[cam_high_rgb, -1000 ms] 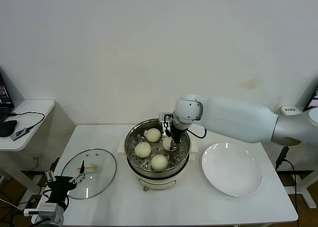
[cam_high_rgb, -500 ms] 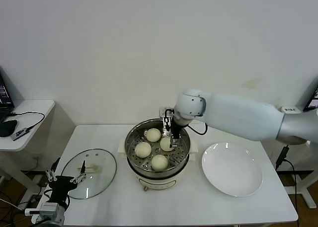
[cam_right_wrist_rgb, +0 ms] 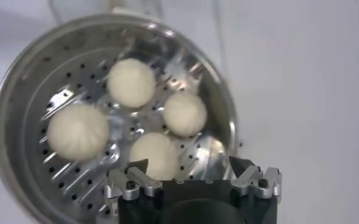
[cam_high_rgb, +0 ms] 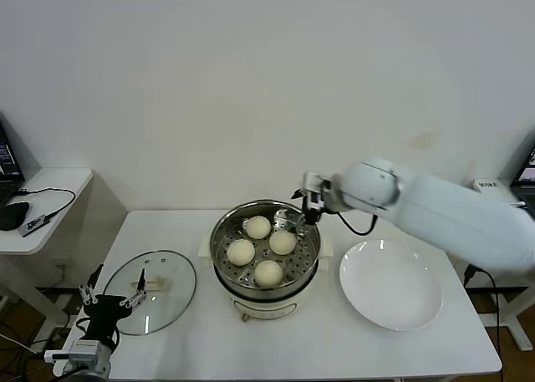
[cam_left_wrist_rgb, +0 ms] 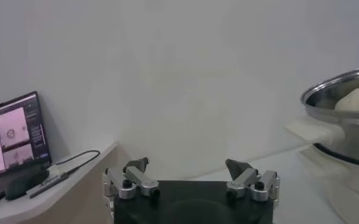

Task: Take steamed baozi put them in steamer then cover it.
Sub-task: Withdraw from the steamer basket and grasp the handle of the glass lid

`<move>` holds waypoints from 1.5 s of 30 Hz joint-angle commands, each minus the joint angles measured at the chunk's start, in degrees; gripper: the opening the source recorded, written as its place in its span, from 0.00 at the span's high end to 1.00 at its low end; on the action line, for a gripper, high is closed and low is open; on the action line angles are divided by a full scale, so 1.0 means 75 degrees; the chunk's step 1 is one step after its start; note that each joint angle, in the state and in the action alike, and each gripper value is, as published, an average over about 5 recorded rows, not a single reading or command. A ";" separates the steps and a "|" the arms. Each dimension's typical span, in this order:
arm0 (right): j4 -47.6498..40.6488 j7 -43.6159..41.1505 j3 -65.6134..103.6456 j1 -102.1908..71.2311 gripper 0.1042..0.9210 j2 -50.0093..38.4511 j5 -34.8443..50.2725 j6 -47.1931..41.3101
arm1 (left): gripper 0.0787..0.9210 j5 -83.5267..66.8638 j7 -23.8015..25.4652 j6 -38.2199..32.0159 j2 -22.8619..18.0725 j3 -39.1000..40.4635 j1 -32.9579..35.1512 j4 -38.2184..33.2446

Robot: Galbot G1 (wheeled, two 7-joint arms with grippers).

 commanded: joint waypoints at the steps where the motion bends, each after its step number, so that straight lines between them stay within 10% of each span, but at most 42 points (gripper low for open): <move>1: 0.1592 0.2693 0.6220 -0.6685 0.12 -0.1696 -0.0707 0.2719 | 0.12 0.0077 -0.0003 -0.0049 -0.0041 0.0008 0.0001 0.0062; 20: 0.1743 0.1299 1.3513 -1.2707 0.12 0.4130 -0.2122 0.5395 | 0.12 0.4057 -0.0455 -0.0764 -0.0108 0.0113 -0.0292 0.0966; 32: 0.1844 0.1289 1.4376 -1.3379 0.12 0.4602 -0.2310 0.5344 | 0.12 1.0035 -0.0190 -0.2195 0.0695 -0.0497 -0.0947 0.3253; 45: 0.1900 0.1288 1.4671 -1.3574 0.12 0.4832 -0.2219 0.5301 | 0.12 1.0617 -0.0014 -0.2197 0.0774 0.0026 -0.1313 0.3876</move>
